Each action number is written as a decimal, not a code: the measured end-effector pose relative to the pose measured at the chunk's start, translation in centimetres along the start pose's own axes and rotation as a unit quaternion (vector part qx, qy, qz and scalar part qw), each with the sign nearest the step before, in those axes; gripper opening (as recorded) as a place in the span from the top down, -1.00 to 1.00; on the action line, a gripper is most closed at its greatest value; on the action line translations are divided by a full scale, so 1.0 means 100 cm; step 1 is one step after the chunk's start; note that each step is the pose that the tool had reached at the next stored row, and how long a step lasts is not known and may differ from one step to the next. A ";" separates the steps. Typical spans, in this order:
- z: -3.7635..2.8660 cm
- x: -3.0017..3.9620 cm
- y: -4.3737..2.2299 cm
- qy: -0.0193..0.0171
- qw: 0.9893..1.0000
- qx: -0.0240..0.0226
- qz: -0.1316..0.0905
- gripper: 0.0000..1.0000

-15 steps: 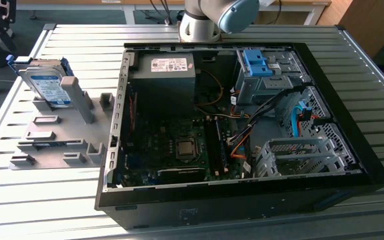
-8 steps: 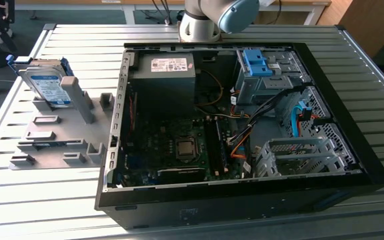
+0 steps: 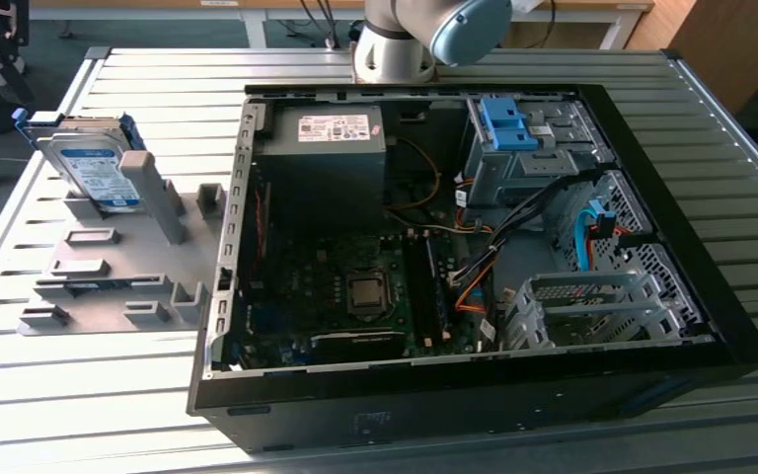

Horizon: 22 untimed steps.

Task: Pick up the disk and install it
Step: 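Pick up the disk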

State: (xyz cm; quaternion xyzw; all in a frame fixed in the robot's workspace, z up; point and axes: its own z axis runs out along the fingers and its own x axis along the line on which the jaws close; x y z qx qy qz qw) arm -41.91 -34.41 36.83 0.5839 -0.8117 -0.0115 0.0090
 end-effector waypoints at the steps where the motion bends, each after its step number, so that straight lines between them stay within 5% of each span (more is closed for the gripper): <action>1: 0.0000 0.0000 0.0000 0.000 1.000 0.000 0.000 0.79; 11: 0.0001 0.0000 0.0000 0.000 1.000 0.000 -0.020 0.79; 19: 0.0006 0.0000 0.0000 0.002 0.998 0.000 -0.064 0.79; 22: 0.0015 -0.0021 0.0009 0.002 0.998 0.000 -0.064 0.79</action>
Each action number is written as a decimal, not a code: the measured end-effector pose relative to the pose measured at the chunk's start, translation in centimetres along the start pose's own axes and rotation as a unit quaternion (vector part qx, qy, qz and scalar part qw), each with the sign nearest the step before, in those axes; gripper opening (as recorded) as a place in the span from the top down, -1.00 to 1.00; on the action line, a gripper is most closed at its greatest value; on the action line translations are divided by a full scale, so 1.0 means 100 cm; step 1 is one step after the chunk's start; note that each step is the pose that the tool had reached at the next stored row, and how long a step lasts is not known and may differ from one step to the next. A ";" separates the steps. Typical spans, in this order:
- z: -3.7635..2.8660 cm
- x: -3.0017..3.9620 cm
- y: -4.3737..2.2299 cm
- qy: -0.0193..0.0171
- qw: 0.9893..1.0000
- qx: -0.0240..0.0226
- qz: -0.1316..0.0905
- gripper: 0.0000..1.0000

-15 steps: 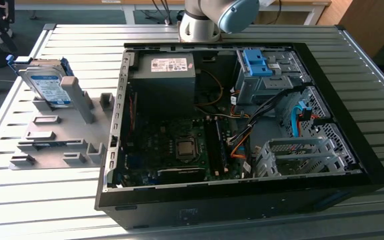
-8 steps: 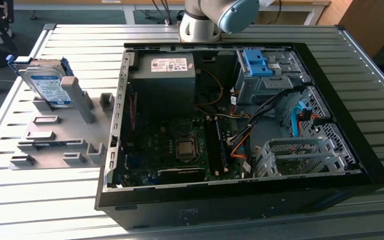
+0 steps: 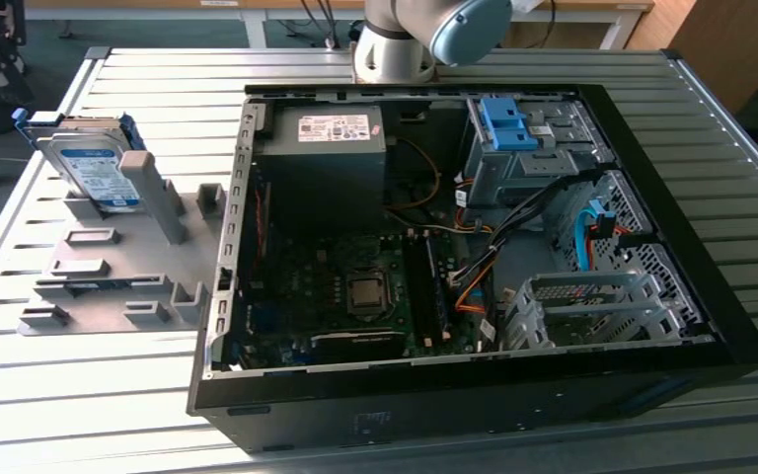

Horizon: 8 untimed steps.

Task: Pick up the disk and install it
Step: 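Pick up the disk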

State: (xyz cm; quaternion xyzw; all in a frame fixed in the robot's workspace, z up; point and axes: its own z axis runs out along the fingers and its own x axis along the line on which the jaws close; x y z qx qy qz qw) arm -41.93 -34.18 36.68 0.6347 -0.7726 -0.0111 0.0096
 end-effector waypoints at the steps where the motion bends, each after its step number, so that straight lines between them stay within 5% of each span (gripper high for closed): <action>1: 0.0004 -0.0013 0.0004 0.000 1.000 0.000 0.000 0.79; 8: 0.0045 -0.0102 0.0042 -0.001 1.000 0.000 0.006 0.79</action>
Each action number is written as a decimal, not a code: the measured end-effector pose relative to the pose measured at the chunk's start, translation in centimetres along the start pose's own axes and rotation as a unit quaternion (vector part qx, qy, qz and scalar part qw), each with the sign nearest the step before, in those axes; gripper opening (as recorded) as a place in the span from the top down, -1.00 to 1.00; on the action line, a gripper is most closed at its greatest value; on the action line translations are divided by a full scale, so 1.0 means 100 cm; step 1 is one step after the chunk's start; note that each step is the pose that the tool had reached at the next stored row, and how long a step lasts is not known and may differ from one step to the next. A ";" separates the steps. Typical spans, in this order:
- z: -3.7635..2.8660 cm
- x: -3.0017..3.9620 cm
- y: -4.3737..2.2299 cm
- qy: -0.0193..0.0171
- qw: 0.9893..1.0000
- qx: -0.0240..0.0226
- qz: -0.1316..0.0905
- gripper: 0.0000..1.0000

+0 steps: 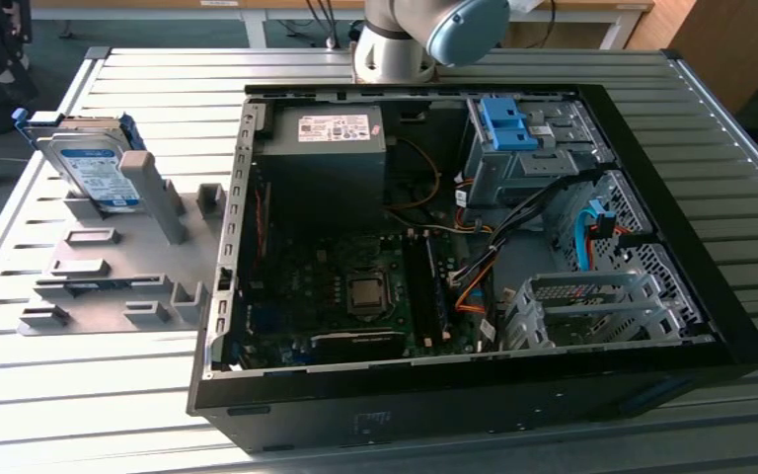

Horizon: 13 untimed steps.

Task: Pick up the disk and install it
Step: 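Pick up the disk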

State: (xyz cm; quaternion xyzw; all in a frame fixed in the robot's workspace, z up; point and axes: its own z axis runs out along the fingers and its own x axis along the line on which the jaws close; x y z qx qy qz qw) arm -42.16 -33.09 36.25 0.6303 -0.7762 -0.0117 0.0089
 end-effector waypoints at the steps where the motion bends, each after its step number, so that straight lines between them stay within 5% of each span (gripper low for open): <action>1: -0.0001 0.0000 0.0000 0.000 1.000 0.000 0.000 0.77; 9: 0.0074 -0.0025 0.0010 0.001 1.000 0.001 -0.021 0.07; 13: 0.0146 -0.0055 0.0025 0.002 0.999 0.002 -0.033 -0.06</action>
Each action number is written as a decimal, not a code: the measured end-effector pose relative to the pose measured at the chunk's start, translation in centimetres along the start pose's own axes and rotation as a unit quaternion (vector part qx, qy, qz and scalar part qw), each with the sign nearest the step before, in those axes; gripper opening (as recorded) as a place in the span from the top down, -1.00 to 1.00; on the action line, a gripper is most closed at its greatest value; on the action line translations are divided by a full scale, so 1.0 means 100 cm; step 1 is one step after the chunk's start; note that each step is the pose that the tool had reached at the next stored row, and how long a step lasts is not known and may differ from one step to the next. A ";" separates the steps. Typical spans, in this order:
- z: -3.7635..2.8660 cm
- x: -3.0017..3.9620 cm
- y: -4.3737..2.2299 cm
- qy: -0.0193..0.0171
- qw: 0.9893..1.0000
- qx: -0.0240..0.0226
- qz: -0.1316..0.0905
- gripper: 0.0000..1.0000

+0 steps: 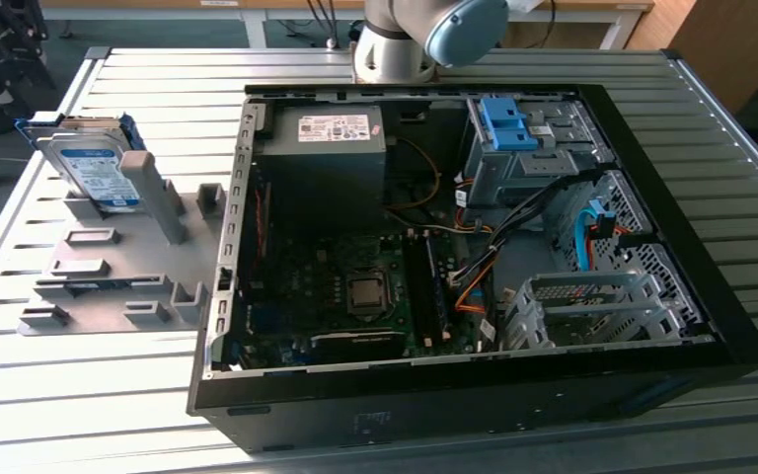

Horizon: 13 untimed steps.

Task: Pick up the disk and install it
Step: 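Pick up the disk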

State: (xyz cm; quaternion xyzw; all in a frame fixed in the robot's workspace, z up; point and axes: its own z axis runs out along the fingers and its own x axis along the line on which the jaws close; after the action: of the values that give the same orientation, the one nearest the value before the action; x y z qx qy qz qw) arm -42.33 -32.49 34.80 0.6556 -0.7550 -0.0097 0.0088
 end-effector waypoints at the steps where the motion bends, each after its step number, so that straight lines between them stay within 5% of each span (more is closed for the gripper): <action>1: 0.0017 0.0000 0.0000 0.000 1.000 0.000 -0.008 -0.06; 4: 0.0073 0.0000 0.0005 0.001 1.000 0.000 -0.031 -0.06; 13: 0.0206 0.0002 0.0075 0.001 0.999 0.003 -0.032 -0.06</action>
State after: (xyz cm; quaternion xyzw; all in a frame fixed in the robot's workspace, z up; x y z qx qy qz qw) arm -43.13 -32.40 32.76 0.6795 -0.7336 -0.0077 0.0073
